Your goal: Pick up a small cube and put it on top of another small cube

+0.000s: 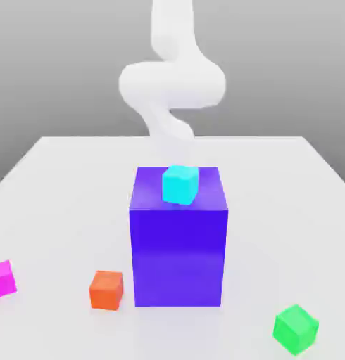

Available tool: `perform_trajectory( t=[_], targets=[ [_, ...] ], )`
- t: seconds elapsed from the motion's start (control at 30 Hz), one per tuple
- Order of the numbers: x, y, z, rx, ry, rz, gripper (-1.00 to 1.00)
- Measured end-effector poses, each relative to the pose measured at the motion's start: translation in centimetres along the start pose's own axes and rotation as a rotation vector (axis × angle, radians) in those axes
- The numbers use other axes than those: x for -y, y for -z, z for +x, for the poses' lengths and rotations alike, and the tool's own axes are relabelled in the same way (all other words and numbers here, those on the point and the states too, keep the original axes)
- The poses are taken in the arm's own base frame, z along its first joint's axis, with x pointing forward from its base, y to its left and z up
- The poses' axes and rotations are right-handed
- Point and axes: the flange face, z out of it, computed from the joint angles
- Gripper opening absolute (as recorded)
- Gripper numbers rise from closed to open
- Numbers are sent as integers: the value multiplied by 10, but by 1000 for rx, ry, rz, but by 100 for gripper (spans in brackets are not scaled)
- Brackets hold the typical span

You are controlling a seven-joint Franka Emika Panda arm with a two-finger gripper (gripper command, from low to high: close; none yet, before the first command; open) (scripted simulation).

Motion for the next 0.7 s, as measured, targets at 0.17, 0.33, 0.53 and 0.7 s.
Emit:
perform_trajectory(
  t=[0.17,0.33,0.53,0.7],
  targets=[
    [-55,-97,36,36,-158,-156,0],
    [-133,-180,60,70,-323,-301,0],
    [-249,-259,66,114,-531,-466,0],
    [-365,-302,52,143,-731,-602,0]
  ],
)
